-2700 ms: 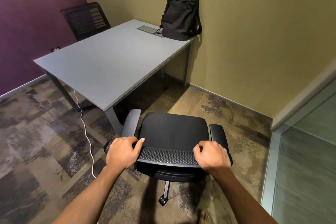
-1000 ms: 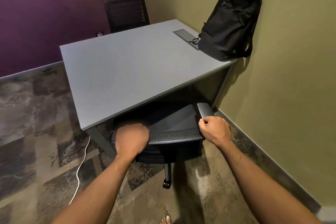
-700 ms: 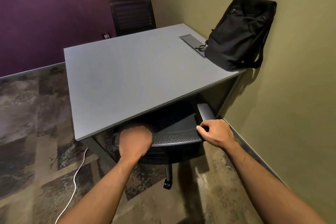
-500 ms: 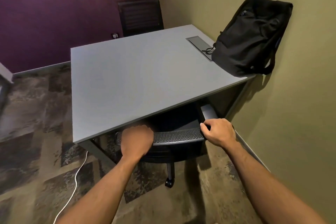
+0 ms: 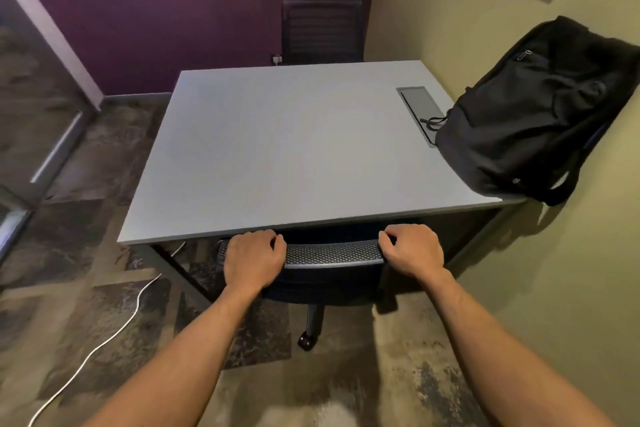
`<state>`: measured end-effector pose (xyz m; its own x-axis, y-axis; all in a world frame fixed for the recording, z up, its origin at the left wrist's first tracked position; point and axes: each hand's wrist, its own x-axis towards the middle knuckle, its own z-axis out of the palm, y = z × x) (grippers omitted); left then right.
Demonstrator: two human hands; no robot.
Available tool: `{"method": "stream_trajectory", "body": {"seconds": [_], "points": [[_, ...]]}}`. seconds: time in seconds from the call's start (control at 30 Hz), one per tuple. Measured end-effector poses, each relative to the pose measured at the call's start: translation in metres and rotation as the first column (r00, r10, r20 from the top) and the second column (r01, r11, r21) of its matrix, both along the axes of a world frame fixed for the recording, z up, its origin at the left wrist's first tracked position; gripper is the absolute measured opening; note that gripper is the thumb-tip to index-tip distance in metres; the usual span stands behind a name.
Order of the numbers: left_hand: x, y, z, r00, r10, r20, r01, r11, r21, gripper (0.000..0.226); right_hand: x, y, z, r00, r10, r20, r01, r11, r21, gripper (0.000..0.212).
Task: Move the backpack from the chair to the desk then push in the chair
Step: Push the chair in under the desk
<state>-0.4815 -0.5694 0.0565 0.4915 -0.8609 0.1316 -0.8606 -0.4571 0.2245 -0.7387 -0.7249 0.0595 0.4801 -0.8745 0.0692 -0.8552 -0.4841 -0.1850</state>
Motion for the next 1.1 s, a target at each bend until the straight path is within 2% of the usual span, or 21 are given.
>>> {"method": "stream_trajectory", "body": {"seconds": [0.2, 0.5, 0.87, 1.1], "points": [[-0.023, -0.027, 0.000, 0.997, 0.081, -0.008, -0.081, 0.997, 0.015, 0.048, -0.012, -0.045, -0.002, 0.999, 0.054, -0.002, -0.054, 0.998, -0.013, 0.048], [-0.031, -0.059, 0.000, 0.994, 0.107, -0.005, -0.107, 0.994, 0.005, 0.047, -0.013, -0.085, -0.004, 0.996, 0.089, 0.027, -0.090, 0.996, 0.014, 0.047], [-0.023, -0.069, -0.003, 0.993, 0.102, -0.063, -0.103, 0.994, -0.020, 0.043, -0.011, -0.089, -0.010, 0.999, 0.041, 0.034, -0.040, 0.999, -0.010, 0.048], [-0.021, -0.069, -0.006, 0.995, 0.093, -0.040, -0.094, 0.995, -0.015, 0.045, -0.008, -0.091, -0.014, 0.999, 0.023, 0.037, -0.022, 0.999, -0.035, 0.048]]}}
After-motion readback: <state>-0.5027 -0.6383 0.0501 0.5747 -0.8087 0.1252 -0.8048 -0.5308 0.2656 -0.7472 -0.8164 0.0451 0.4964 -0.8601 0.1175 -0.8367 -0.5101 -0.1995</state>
